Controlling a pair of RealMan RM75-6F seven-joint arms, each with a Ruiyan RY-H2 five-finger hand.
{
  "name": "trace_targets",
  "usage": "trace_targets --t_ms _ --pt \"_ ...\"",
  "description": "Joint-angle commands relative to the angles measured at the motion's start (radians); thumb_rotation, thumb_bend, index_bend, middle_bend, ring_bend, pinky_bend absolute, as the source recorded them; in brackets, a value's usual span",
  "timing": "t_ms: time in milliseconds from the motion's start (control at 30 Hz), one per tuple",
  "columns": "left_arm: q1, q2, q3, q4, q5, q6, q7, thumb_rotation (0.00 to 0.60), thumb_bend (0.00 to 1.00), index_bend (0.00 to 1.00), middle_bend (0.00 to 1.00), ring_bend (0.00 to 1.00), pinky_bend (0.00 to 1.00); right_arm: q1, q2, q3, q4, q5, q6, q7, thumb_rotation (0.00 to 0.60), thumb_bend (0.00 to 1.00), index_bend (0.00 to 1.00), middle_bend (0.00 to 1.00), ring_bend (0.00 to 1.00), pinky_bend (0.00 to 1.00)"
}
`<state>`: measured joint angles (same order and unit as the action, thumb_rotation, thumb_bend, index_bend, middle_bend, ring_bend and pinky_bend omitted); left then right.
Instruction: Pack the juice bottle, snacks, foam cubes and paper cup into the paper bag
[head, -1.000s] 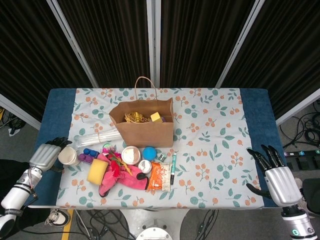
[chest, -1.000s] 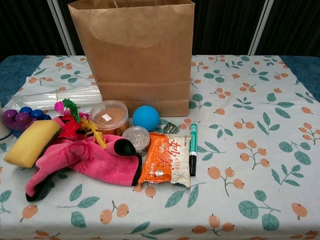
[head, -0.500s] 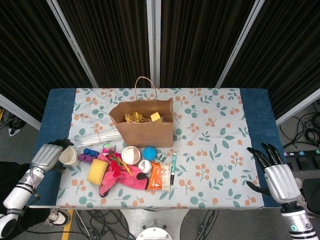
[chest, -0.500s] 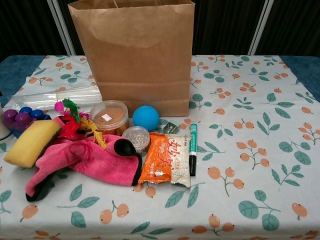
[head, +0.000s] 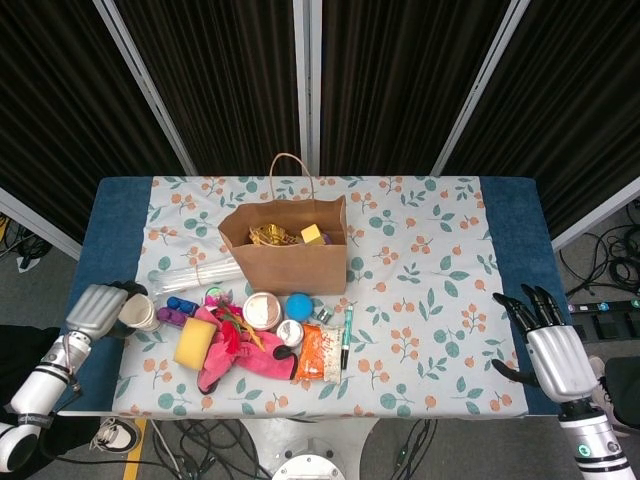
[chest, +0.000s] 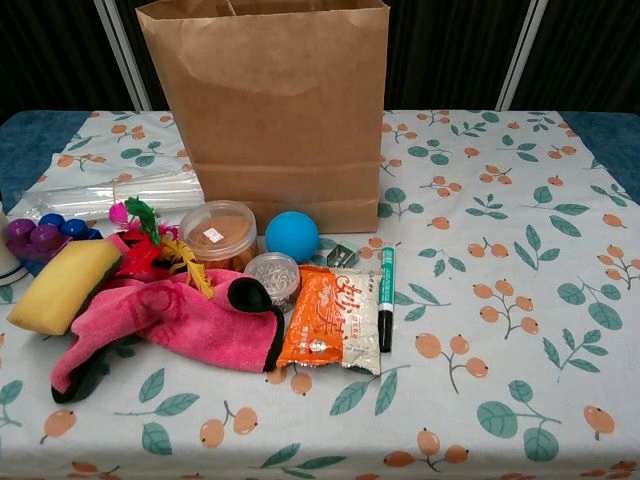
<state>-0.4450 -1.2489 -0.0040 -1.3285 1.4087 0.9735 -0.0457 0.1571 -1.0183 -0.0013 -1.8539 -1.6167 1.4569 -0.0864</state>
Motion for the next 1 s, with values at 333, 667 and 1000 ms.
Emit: trace_targets --t_ms 333,667,1000 --pt "-0.031 0.149 -0.070 -0.167 -0.084 -0.010 0.040 0.600 0.28 0.42 0.43 0.40 0.50 -0.012 0.025 0.007 -0.016 -0.034 0.029 0.029 0.600 0.04 0.14 0.23 0.01 0.00" --pt "-0.078 0.367 -0.191 -0.412 -0.202 0.042 0.158 0.600 0.28 0.41 0.43 0.40 0.50 -0.052 0.024 -0.036 0.124 -0.051 0.036 0.099 0.600 0.04 0.16 0.25 0.04 0.03" --pt "-0.143 0.475 -0.283 -0.534 -0.247 0.100 0.302 0.600 0.28 0.42 0.43 0.40 0.50 -0.064 -0.155 -0.019 0.371 -0.001 0.019 0.079 0.600 0.04 0.16 0.25 0.04 0.02"
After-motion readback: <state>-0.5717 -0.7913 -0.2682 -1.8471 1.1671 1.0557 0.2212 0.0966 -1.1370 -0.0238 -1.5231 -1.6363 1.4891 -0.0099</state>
